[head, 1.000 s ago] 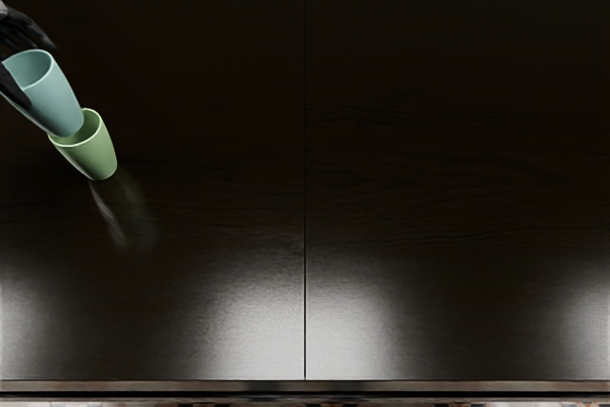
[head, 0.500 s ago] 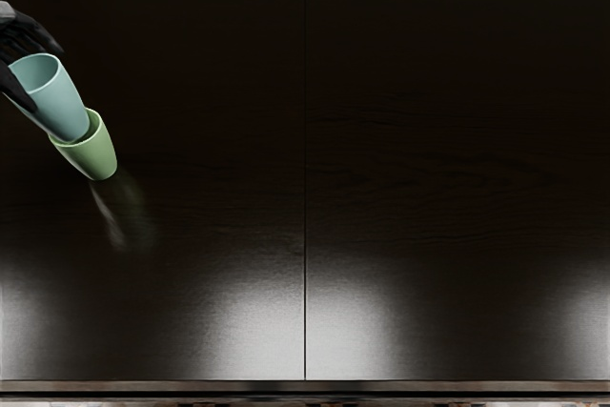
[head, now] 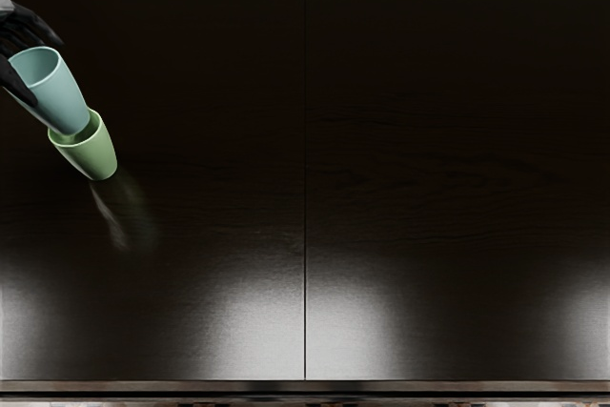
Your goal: Pick up cup and place in cup with left hand
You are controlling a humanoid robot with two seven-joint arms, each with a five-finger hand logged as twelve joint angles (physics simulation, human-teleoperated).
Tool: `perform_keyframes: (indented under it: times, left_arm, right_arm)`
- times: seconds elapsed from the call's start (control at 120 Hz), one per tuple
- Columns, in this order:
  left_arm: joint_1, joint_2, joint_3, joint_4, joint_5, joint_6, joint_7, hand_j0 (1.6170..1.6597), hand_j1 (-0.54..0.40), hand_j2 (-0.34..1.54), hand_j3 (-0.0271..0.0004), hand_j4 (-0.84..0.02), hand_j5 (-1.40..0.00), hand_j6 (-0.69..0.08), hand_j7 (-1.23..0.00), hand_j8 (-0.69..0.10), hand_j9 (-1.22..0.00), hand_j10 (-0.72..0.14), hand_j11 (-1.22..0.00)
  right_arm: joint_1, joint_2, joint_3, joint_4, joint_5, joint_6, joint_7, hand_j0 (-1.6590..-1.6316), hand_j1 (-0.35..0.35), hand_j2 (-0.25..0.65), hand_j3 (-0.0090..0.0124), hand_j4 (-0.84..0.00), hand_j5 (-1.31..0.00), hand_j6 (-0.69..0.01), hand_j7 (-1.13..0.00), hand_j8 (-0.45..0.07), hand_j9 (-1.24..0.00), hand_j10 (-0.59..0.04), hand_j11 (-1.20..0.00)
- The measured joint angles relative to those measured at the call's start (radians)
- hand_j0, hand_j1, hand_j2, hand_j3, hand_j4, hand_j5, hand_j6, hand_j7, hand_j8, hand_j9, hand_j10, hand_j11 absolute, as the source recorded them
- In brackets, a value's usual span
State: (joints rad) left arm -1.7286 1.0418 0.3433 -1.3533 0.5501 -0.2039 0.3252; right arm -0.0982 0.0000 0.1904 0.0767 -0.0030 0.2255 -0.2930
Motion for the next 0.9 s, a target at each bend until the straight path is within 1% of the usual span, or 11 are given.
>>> perform_keyframes:
  times: [0.1, 0.2, 0.358, 0.4, 0.483, 0.583, 0.633, 0.725, 0.8, 0.9]
  left_arm:
    - [0.0, -0.002, -0.002, 0.0, -0.002, 0.001, -0.001, 1.6577, -0.032, 0.13, 0.0, -0.351, -0.46, -0.335, -0.45, -0.325, -0.46, -0.351, -0.46]
    - [0.0, -0.002, -0.004, 0.0, -0.004, 0.0, -0.013, 1.6578, 0.048, 0.09, 0.0, -0.274, -0.35, -0.264, -0.35, -0.258, -0.35, -0.274, -0.35]
    - [0.0, 0.0, -0.008, -0.001, -0.006, -0.004, -0.022, 1.6579, 0.144, 0.05, 0.0, -0.186, -0.24, -0.182, -0.24, -0.179, -0.24, -0.185, -0.24]
    - [0.0, 0.0, -0.013, -0.007, -0.007, -0.013, -0.03, 1.6579, 0.178, 0.05, 0.0, -0.157, -0.2, -0.154, -0.2, -0.152, -0.2, -0.156, -0.2]
    - [0.0, -0.001, -0.041, -0.017, -0.008, -0.061, -0.054, 1.658, 0.227, 0.03, 0.0, -0.114, -0.14, -0.113, -0.14, -0.111, -0.14, -0.113, -0.14]
    - [0.0, 0.0, -0.073, -0.038, -0.028, -0.101, -0.068, 1.658, 0.265, 0.02, 0.0, -0.08, -0.1, -0.08, -0.1, -0.079, -0.1, -0.08, -0.1]
    - [0.0, 0.002, -0.089, -0.053, -0.052, -0.131, -0.071, 1.658, 0.279, 0.02, 0.0, -0.069, -0.08, -0.069, -0.08, -0.068, -0.08, -0.068, -0.08]
    - [0.001, 0.0, -0.125, -0.075, -0.141, -0.222, -0.074, 1.658, 0.296, 0.01, 0.0, -0.054, -0.06, -0.054, -0.06, -0.053, -0.06, -0.053, -0.06]
    - [0.002, 0.001, -0.141, -0.083, -0.204, -0.262, -0.075, 1.658, 0.305, 0.01, 0.0, -0.045, -0.05, -0.046, -0.05, -0.045, -0.05, -0.044, -0.05]
    - [0.002, -0.002, -0.168, -0.092, -0.241, -0.326, -0.076, 1.658, 0.313, 0.01, 0.0, -0.037, -0.04, -0.038, -0.04, -0.038, -0.04, -0.037, -0.04]
  right_arm:
    - [0.0, 0.0, 0.0, 0.0, 0.0, 0.0, 0.0, -1.6581, -0.349, 0.0, 0.0, 0.0, 0.0, -0.001, 0.0, 0.0, 0.0, 0.0, 0.0]
    - [0.0, 0.0, 0.0, 0.0, 0.0, 0.0, 0.0, -1.6581, -0.349, 0.0, 0.0, 0.0, 0.0, -0.001, 0.0, 0.0, 0.0, 0.0, 0.0]
    - [0.0, 0.0, 0.0, 0.0, 0.0, 0.0, 0.0, -1.6581, -0.349, 0.0, 0.0, 0.0, 0.0, -0.001, 0.0, 0.0, 0.0, 0.0, 0.0]
    - [0.0, 0.0, 0.0, 0.0, 0.0, 0.0, 0.0, -1.6581, -0.349, 0.0, 0.0, 0.0, 0.0, -0.001, 0.0, 0.0, 0.0, 0.0, 0.0]
    - [0.0, 0.0, 0.0, 0.0, 0.0, 0.0, 0.0, -1.6581, -0.349, 0.0, 0.0, 0.0, 0.0, -0.001, 0.0, 0.0, 0.0, 0.0, 0.0]
    - [0.0, 0.0, 0.0, 0.0, 0.0, 0.0, 0.0, -1.6581, -0.349, 0.0, 0.0, 0.0, 0.0, -0.001, 0.0, 0.0, 0.0, 0.0, 0.0]
    - [0.0, 0.0, 0.0, 0.0, 0.0, 0.0, 0.0, -1.6581, -0.349, 0.0, 0.0, 0.0, 0.0, -0.001, 0.0, 0.0, 0.0, 0.0, 0.0]
    - [0.0, 0.0, 0.0, 0.0, 0.0, 0.0, 0.0, -1.6581, -0.349, 0.0, 0.0, 0.0, 0.0, -0.001, 0.0, 0.0, 0.0, 0.0, 0.0]
    - [0.0, 0.0, 0.0, 0.0, 0.0, 0.0, 0.0, -1.6581, -0.349, 0.0, 0.0, 0.0, 0.0, -0.001, 0.0, 0.0, 0.0, 0.0, 0.0]
    - [0.0, 0.0, 0.0, 0.0, 0.0, 0.0, 0.0, -1.6581, -0.349, 0.0, 0.0, 0.0, 0.0, -0.001, 0.0, 0.0, 0.0, 0.0, 0.0]
